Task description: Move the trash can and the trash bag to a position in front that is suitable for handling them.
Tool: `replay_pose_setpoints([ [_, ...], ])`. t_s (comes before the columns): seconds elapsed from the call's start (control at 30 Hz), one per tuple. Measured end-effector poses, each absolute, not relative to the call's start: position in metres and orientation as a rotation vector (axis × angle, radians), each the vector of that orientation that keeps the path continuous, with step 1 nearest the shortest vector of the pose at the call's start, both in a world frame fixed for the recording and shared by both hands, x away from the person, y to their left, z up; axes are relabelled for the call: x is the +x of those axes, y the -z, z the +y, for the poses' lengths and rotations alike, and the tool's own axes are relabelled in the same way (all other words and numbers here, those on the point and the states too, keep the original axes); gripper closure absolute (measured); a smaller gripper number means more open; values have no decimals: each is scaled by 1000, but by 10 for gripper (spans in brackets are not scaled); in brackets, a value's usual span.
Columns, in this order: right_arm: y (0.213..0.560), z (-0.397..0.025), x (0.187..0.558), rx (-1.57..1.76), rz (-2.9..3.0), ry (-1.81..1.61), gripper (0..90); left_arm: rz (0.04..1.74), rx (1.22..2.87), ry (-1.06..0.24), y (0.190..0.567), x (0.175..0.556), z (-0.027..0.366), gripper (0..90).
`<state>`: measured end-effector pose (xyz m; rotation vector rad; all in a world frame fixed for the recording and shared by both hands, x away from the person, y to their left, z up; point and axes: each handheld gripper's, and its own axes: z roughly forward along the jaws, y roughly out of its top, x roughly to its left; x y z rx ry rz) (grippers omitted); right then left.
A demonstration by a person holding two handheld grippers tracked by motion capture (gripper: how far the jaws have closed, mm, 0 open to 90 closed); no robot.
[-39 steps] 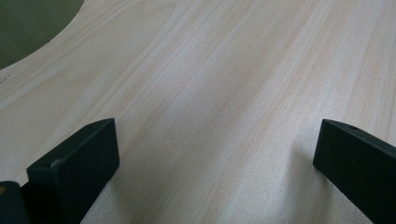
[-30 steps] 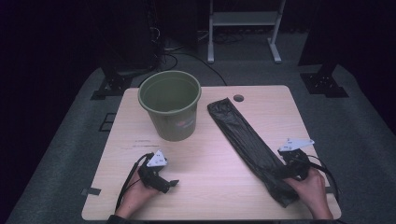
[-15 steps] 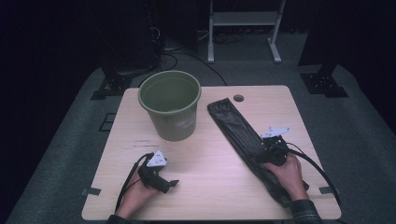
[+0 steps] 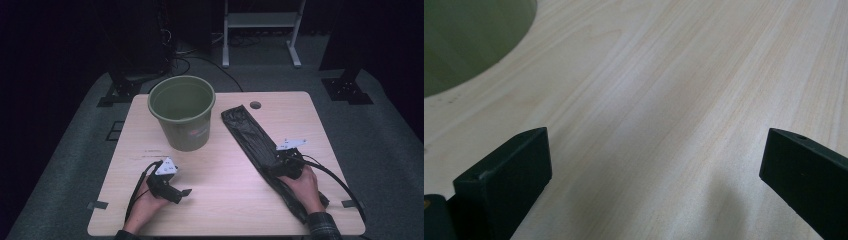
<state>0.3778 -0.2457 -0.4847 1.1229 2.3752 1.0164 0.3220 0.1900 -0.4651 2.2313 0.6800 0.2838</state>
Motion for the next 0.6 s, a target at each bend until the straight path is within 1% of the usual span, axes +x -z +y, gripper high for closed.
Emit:
replay_pose_setpoints([
  [0.17,486,-247,376,1117,2365,-1035,96,707,2193,-268,453,323,199,0],
  [0.27,486,-247,376,1117,2365,-1035,96,710,2165,-282,445,324,204,0],
  [0.6,486,-247,376,1116,2366,-1035,96,711,2155,-275,421,329,210,0],
])
